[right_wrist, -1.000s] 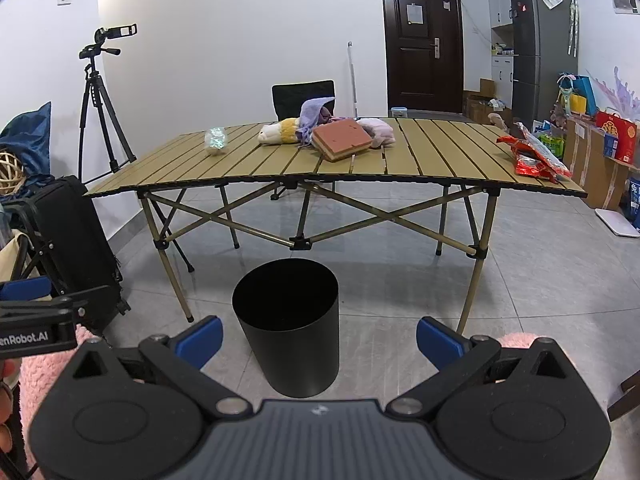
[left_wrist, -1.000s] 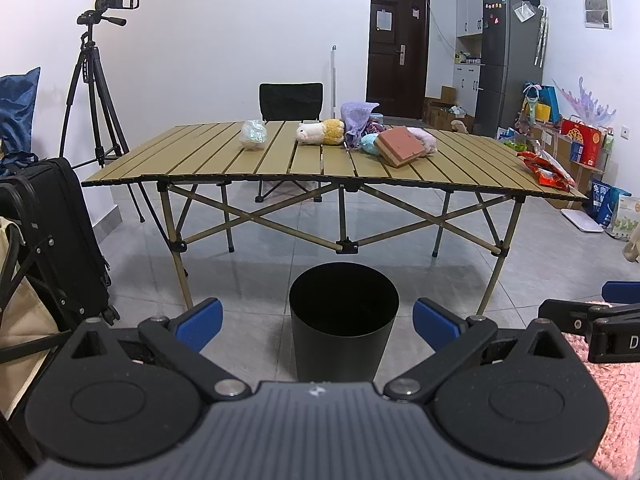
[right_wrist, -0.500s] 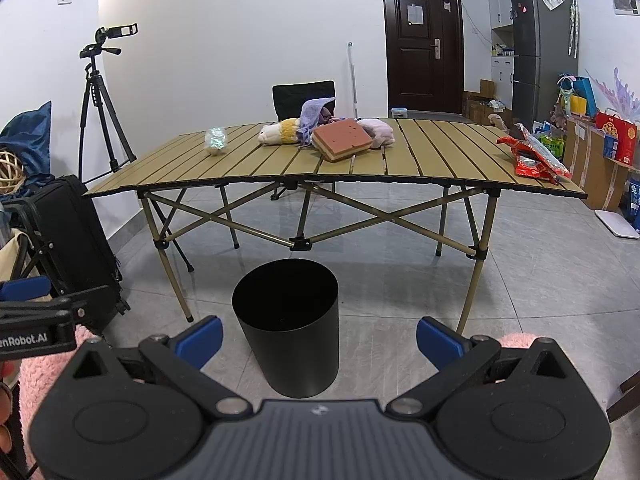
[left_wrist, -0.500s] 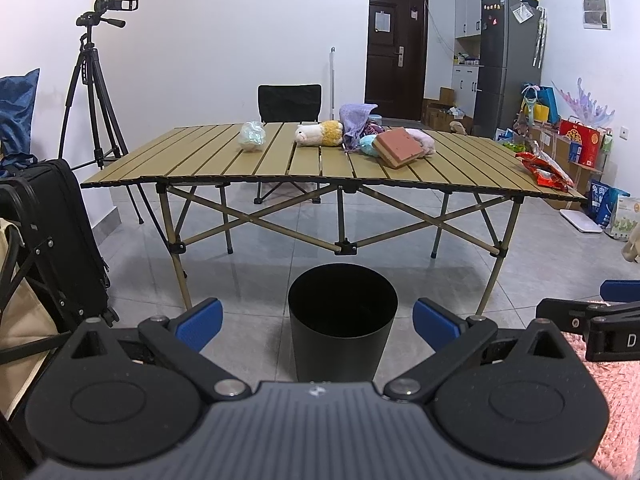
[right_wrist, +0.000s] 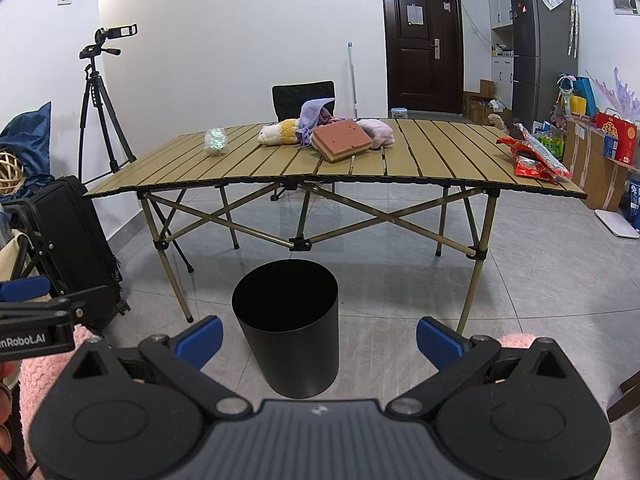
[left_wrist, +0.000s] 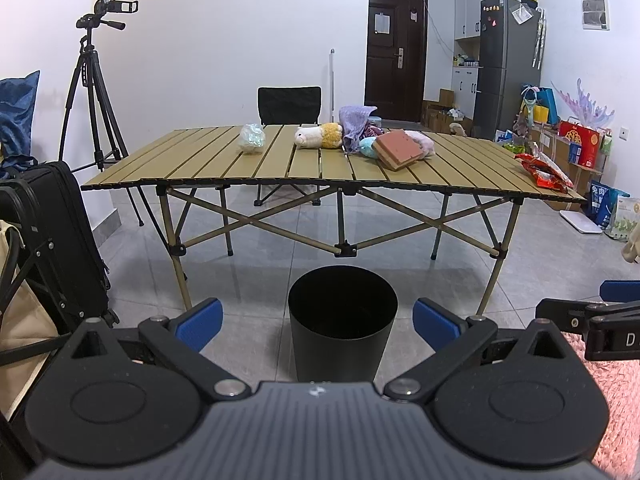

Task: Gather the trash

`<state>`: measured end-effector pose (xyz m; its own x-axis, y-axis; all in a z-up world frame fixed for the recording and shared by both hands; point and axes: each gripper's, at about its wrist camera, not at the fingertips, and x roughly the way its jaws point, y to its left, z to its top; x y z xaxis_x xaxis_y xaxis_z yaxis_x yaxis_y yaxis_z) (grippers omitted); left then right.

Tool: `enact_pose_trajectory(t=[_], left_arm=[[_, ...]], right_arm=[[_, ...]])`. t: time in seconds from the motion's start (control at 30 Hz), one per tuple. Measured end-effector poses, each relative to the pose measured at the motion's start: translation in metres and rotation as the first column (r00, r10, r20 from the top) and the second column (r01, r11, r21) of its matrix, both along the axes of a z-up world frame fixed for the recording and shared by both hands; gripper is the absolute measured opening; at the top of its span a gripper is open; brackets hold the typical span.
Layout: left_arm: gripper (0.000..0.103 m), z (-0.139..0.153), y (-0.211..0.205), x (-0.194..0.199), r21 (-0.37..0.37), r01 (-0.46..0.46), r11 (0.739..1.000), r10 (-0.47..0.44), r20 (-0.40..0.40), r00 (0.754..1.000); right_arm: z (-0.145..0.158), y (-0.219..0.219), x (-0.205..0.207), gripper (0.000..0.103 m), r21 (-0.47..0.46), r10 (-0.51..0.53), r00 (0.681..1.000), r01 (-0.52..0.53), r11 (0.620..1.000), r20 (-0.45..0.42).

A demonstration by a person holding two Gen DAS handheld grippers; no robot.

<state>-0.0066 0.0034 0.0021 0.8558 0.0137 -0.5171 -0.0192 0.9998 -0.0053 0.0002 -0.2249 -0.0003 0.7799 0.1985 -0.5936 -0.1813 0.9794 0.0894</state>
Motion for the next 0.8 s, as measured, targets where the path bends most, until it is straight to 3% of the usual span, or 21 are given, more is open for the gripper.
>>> enact_pose_trajectory(t=[0.8], left_arm=[[0.103,0.003,0.000,0.000,0.002,0.004,1.000,-0.004,0.022,1.000]], right_arm=[[0.000,-0.009,0.001,0.103,0.004,0.001,1.000,-0.001,1.000,-0.003]])
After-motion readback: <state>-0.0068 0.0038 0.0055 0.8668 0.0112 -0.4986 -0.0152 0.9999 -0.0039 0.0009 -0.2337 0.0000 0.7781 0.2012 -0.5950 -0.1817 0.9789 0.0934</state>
